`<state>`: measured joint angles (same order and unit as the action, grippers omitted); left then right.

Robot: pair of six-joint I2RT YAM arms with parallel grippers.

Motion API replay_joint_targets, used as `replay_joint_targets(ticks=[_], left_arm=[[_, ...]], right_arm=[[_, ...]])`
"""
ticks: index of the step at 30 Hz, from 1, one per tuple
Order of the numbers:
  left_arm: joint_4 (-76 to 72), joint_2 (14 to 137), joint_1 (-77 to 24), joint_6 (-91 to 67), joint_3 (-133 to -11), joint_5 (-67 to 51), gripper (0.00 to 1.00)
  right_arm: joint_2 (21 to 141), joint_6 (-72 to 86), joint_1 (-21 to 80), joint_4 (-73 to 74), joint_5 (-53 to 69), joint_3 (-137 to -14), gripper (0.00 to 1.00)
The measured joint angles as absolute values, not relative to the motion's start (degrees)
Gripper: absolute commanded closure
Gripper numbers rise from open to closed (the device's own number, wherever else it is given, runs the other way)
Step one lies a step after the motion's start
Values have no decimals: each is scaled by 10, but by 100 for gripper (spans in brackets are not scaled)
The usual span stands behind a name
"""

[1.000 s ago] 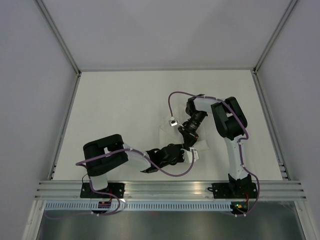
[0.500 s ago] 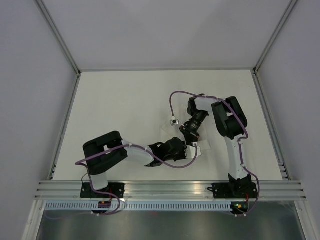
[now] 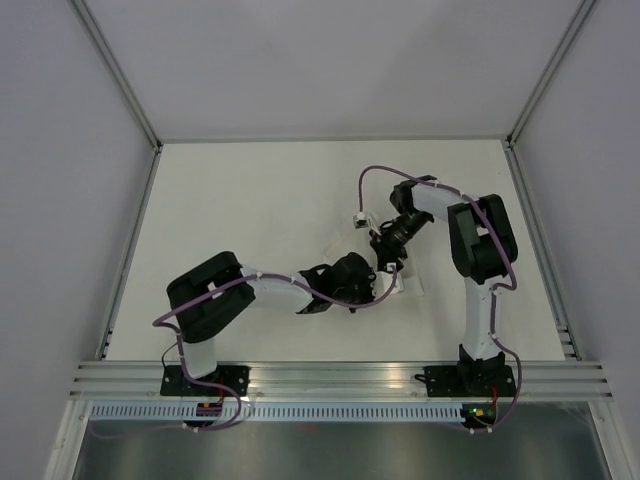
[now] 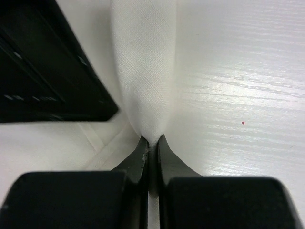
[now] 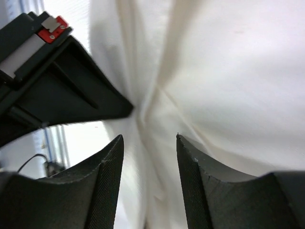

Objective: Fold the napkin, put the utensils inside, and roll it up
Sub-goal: Roll the napkin with the utensil

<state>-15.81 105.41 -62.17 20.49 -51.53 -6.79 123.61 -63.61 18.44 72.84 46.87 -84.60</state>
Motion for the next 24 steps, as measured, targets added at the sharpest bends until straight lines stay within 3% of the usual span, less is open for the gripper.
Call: replay_joint_targets(ticks=[11, 18, 24], left_arm=[[-44, 1081, -559, 159, -594, -204, 98], [17, 1119, -498, 123, -645, -336, 98], [59, 1164, -458, 95, -691, -439, 98]], right_arm=[[1160, -566, 50, 620, 542, -856, 45], [1129, -709, -71, 719, 600, -869, 45], [1017, -735, -72, 693, 590, -736, 44]])
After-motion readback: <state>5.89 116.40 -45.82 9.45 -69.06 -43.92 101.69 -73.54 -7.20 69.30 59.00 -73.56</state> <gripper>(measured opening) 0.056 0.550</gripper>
